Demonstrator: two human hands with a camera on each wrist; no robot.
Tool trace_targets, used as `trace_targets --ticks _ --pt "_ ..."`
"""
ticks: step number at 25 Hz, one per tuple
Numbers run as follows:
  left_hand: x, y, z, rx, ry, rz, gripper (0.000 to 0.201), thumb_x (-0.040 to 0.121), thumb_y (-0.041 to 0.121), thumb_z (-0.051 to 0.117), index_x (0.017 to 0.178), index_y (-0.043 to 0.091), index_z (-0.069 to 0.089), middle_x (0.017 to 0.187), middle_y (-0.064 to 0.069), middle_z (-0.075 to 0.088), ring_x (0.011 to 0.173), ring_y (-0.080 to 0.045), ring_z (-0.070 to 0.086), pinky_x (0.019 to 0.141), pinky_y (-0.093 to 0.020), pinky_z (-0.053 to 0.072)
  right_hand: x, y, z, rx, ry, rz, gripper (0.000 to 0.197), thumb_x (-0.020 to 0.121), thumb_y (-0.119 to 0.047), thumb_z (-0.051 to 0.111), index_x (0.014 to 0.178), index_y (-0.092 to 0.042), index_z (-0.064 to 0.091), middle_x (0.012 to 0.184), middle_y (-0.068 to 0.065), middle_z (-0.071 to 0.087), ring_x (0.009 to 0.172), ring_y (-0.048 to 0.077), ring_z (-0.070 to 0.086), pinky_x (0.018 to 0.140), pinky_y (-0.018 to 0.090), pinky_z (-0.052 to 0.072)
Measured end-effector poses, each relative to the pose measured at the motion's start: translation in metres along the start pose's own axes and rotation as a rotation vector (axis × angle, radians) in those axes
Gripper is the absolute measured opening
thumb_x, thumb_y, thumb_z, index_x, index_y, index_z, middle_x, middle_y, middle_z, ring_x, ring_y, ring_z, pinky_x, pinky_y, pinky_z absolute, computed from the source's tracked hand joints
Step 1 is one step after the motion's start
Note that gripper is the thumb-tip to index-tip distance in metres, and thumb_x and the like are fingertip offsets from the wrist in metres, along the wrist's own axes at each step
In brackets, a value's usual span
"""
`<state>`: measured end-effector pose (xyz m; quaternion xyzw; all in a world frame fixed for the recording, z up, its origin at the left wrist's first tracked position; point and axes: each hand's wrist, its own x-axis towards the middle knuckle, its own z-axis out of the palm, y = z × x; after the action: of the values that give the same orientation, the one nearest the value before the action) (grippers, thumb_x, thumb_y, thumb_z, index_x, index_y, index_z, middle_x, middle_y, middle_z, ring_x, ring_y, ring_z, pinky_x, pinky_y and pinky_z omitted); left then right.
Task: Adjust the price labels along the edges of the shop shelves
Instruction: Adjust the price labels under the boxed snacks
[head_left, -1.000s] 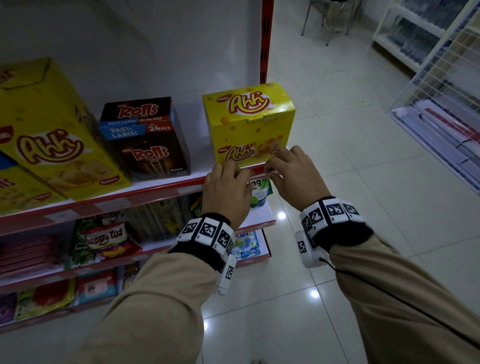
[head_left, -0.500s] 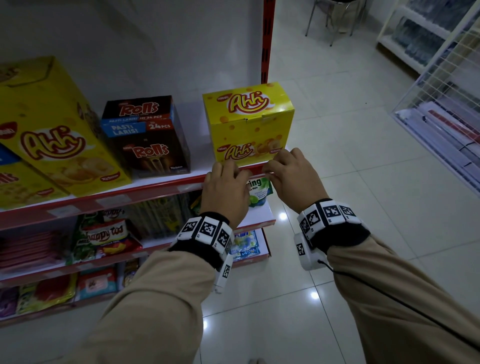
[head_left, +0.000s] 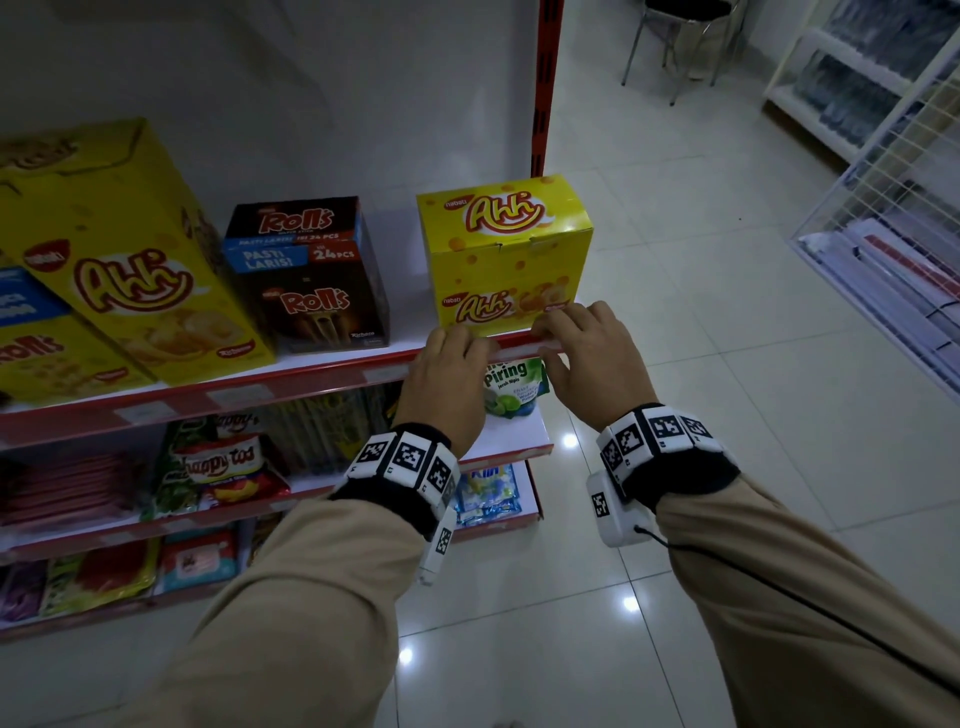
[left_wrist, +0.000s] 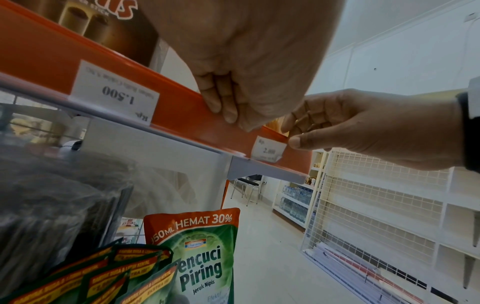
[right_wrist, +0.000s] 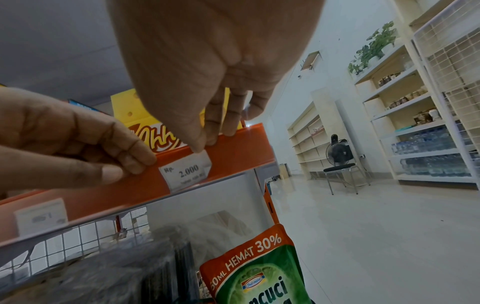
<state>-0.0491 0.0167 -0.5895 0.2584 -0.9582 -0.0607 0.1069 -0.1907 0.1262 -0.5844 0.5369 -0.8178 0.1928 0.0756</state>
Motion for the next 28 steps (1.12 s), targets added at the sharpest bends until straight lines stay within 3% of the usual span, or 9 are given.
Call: trace_targets --ticks 3,8,13,17,22,25,28 --pt "-0.007 -0.010 -0.006 0.051 0.004 0.057 0.049 0.081 0.000 0.052 0.127 0.015 0.053 0.121 -0.006 0.053 0.110 -0.029 0.042 0.090 -0.040 0.038 0.000 -0.011 0.000 -0.039 -0.012 0.008 0.023 0.081 -0.014 0.059 0.104 -0.016 0.063 0.108 0.006 0.061 0.093 0.032 0.050 0.072 0.042 0.042" --pt "-0.026 -0.045 -0.019 0.141 0.048 0.073 0.042 0.079 0.004 0.051 0.119 0.011 0.061 0.113 -0.007 0.062 0.103 -0.033 0.049 0.087 -0.042 0.038 0.000 -0.053 0.011 -0.075 -0.050 -0.005 0.032 0.077 -0.016 0.060 0.109 -0.014 0.063 0.113 0.010 0.059 0.104 0.035 0.050 0.076 0.041 0.041" --pt "-0.047 -0.085 -0.031 0.140 0.026 0.064 0.046 0.082 0.007 0.052 0.126 0.016 0.058 0.118 -0.005 0.060 0.109 -0.030 0.048 0.089 -0.040 0.036 0.007 -0.111 0.030 -0.009 -0.013 -0.042 0.029 0.073 -0.007 0.061 0.102 -0.004 0.064 0.107 0.015 0.061 0.097 0.036 0.053 0.074 0.042 0.043" --pt "-0.055 -0.106 -0.034 0.097 -0.018 0.089 0.048 0.087 0.012 0.048 0.135 0.018 0.048 0.125 -0.005 0.052 0.115 -0.028 0.043 0.094 -0.038 0.035 0.007 -0.130 0.040 -0.005 -0.001 0.021 0.030 0.073 -0.002 0.056 0.103 -0.001 0.063 0.105 0.019 0.060 0.099 0.037 0.051 0.081 0.044 0.043" --pt "-0.049 -0.100 -0.030 0.130 -0.017 0.116 0.052 0.087 0.016 0.049 0.137 0.026 0.043 0.123 -0.006 0.046 0.112 -0.029 0.039 0.090 -0.040 0.034 0.000 -0.114 0.034 -0.157 0.044 0.159 0.037 0.066 -0.007 0.056 0.102 -0.007 0.062 0.103 0.016 0.060 0.094 0.035 0.052 0.073 0.041 0.040" --pt "-0.044 -0.093 -0.026 0.107 0.003 0.104 0.048 0.085 0.023 0.050 0.133 0.024 0.047 0.120 -0.008 0.045 0.111 -0.030 0.038 0.090 -0.041 0.033 -0.010 -0.082 0.020 -0.173 0.071 0.304 0.043 0.061 -0.005 0.057 0.104 -0.007 0.061 0.105 0.017 0.059 0.096 0.037 0.052 0.073 0.041 0.039" --pt "-0.036 -0.078 -0.022 0.116 0.027 0.117 0.041 0.085 0.030 0.051 0.124 0.018 0.051 0.116 -0.008 0.046 0.109 -0.030 0.039 0.090 -0.041 0.033 -0.008 -0.056 0.010 -0.184 0.024 0.302 0.041 0.062 -0.001 0.054 0.102 -0.005 0.061 0.104 0.019 0.058 0.094 0.039 0.052 0.073 0.045 0.042"
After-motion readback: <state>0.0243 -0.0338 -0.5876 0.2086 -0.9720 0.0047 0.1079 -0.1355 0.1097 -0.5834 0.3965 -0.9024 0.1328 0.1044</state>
